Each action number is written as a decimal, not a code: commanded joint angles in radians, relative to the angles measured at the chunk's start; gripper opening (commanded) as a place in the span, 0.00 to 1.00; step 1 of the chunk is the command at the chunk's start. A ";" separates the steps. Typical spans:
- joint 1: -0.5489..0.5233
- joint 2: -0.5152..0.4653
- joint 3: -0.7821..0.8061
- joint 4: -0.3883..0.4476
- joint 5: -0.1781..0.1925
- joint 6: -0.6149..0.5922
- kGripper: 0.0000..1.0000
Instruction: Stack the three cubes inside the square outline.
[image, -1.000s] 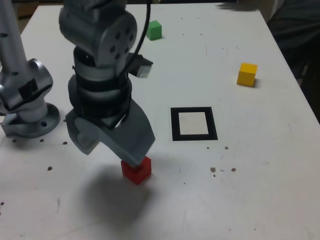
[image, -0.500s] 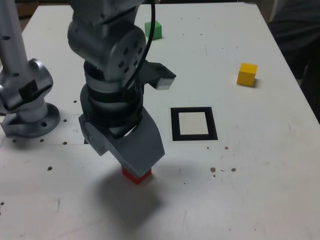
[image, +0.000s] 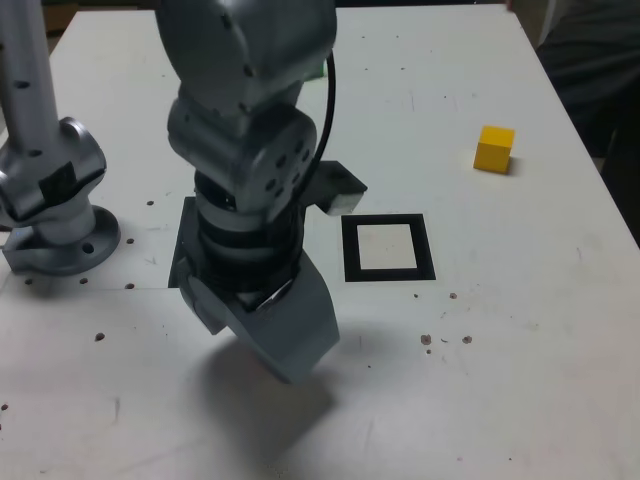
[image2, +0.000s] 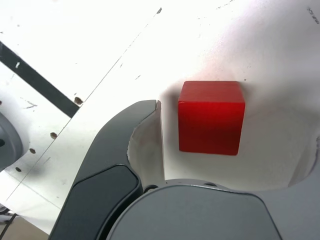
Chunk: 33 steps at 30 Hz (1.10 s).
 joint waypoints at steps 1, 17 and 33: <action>-0.001 0.012 0.003 -0.002 0.002 -0.002 0.96; 0.002 0.029 -0.008 0.007 0.050 -0.048 0.47; 0.002 0.032 -0.021 0.002 0.068 -0.048 0.37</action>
